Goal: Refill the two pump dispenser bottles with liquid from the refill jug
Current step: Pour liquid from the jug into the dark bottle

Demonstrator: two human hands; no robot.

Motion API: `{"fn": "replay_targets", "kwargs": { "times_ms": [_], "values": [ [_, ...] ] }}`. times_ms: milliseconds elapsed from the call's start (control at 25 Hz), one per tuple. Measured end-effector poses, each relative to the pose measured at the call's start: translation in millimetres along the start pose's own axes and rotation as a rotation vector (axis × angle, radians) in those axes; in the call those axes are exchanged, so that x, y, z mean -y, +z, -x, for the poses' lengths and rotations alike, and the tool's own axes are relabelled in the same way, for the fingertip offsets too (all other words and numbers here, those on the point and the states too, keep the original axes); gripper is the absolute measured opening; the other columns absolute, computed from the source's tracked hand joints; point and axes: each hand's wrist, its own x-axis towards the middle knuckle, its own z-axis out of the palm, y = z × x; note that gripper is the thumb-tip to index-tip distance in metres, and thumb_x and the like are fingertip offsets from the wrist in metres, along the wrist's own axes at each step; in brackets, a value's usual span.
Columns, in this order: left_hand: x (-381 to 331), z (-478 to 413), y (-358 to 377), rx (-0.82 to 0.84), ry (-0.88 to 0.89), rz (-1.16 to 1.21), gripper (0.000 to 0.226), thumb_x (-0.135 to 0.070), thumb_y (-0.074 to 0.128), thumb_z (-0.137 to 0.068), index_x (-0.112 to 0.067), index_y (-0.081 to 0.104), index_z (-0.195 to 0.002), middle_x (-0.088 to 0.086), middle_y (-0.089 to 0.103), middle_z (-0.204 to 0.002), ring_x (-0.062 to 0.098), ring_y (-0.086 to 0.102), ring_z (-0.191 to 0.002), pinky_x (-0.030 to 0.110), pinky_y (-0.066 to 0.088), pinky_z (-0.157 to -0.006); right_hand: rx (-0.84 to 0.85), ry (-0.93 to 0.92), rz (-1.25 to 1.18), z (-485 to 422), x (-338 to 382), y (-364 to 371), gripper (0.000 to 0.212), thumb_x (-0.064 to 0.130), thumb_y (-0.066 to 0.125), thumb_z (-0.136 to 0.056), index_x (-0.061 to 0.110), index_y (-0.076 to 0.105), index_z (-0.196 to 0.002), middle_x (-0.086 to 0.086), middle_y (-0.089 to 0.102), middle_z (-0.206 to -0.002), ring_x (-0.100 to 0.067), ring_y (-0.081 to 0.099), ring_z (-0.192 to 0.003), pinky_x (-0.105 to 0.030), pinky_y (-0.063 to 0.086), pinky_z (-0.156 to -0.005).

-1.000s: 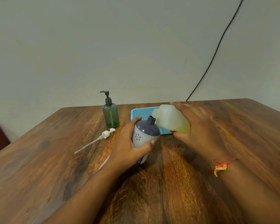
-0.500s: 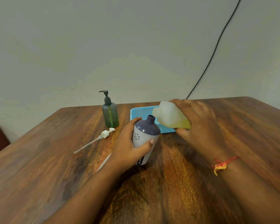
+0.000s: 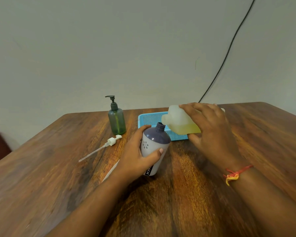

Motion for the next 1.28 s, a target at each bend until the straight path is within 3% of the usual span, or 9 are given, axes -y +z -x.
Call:
{"fn": "replay_targets", "kwargs": {
  "times_ms": [160,480,800,1040,1280],
  "values": [
    [-2.5,0.1,-0.2,0.0,-0.008,-0.006,0.062,-0.044,0.073,-0.075,-0.056,0.038,-0.125,-0.031,0.055,-0.12,-0.017,0.055,-0.108,0.015,0.052,-0.081,0.005,0.004,0.012,-0.6,0.3,-0.9,0.083,0.011,0.077,-0.076,0.031,0.041,-0.149,-0.002,0.052,-0.142,-0.03,0.045,-0.131,-0.047,0.03,-0.114],
    [-3.1,-0.1,-0.7,0.012,0.0,-0.005,0.068,-0.048,0.072,-0.073,-0.047,0.038,-0.132,-0.029,0.055,-0.121,-0.017,0.054,-0.109,0.008,0.051,-0.08,0.001,-0.005,0.048,-1.5,3.6,-3.1,0.084,0.011,0.08,-0.076,0.027,0.043,-0.15,-0.004,0.052,-0.144,-0.031,0.042,-0.135,-0.044,0.02,-0.119],
    [-1.2,-0.5,-1.1,0.029,-0.005,0.002,0.077,-0.056,0.07,-0.07,-0.042,0.038,-0.139,-0.023,0.056,-0.128,-0.008,0.057,-0.113,0.016,0.054,-0.083,-0.011,-0.023,0.052,-2.8,3.6,-4.9,0.083,0.009,0.079,-0.076,0.028,0.044,-0.148,-0.002,0.052,-0.143,-0.03,0.042,-0.134,-0.044,0.017,-0.12],
    [-2.2,-0.8,-0.3,0.033,-0.008,0.001,0.071,-0.045,0.073,-0.074,-0.043,0.037,-0.136,-0.027,0.054,-0.124,-0.016,0.054,-0.112,0.009,0.052,-0.079,-0.016,-0.028,0.047,-2.5,2.5,-5.1,0.086,0.007,0.079,-0.074,0.03,0.042,-0.149,-0.001,0.052,-0.143,-0.03,0.042,-0.133,-0.043,0.015,-0.121],
    [-0.7,-1.3,-0.3,0.037,-0.016,0.003,0.074,-0.052,0.072,-0.072,-0.045,0.036,-0.136,-0.03,0.053,-0.124,-0.017,0.053,-0.111,0.01,0.052,-0.079,-0.024,-0.034,0.058,-2.7,2.8,-5.1,0.085,0.008,0.081,-0.075,0.028,0.044,-0.148,-0.003,0.053,-0.143,-0.031,0.043,-0.133,-0.048,0.02,-0.12]
  ]
}}
